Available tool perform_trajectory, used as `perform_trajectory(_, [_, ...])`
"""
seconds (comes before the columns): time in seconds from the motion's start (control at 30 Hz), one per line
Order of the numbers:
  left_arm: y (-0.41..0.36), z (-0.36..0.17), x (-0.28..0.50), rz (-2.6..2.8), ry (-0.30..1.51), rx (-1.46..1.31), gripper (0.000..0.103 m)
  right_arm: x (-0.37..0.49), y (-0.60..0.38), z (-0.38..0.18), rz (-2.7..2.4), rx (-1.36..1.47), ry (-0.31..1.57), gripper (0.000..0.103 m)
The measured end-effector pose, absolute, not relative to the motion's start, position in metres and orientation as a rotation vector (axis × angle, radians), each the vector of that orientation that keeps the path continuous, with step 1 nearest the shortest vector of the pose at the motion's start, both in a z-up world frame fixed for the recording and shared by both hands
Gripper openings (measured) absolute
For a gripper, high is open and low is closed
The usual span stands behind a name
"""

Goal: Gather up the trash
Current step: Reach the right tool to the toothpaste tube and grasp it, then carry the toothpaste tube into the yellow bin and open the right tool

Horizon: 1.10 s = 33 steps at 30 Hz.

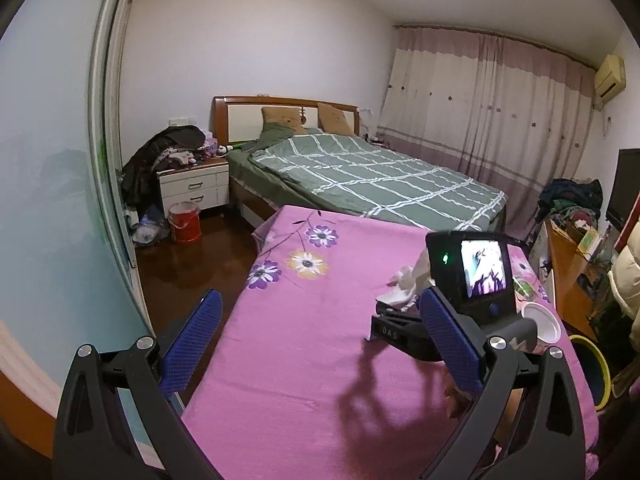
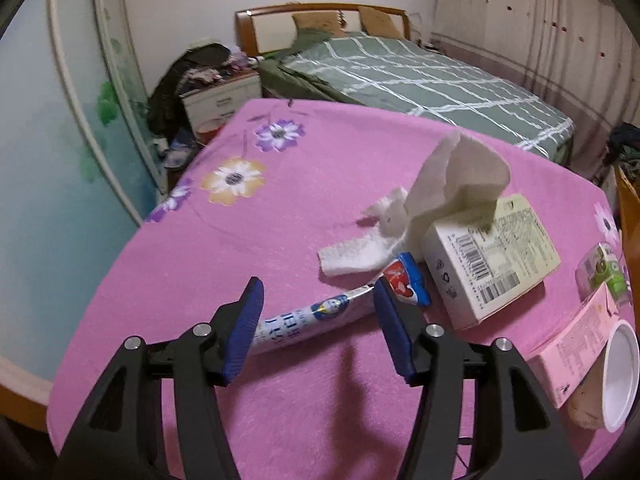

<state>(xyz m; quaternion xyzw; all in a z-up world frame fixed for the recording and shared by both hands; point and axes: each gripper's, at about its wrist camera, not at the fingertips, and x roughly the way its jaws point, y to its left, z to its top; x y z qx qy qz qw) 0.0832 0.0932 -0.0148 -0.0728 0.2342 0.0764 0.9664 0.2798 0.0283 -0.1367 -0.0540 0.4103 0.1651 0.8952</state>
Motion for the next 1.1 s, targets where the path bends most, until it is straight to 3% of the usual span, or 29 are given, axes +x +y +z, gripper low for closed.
perform_trajectory(0.47, [0.096, -0.017, 0.083, 0.139, 0.482, -0.170, 0.098, 0.282, 0.013, -0.164, 0.322, -0.127, 0.930, 0.054])
perform_trajectory(0.5, [0.096, -0.018, 0.082, 0.138, 0.482, -0.170, 0.098, 0.280, 0.012, -0.164, 0.335, -0.123, 0.926, 0.051])
perform_trajectory(0.57, [0.097, -0.018, 0.084, 0.139, 0.485, -0.168, 0.098, 0.278, 0.007, -0.163, 0.358, -0.106, 0.932, 0.029])
perform_trajectory(0.73, [0.097, -0.019, 0.086, 0.136, 0.490, -0.174, 0.098, 0.263, -0.024, -0.154, 0.440, -0.017, 0.918, 0.010])
perform_trajectory(1.1, [0.083, -0.028, 0.098, 0.097, 0.522, -0.171, 0.098, 0.196, -0.107, -0.119, 0.532, 0.066, 0.813, 0.008])
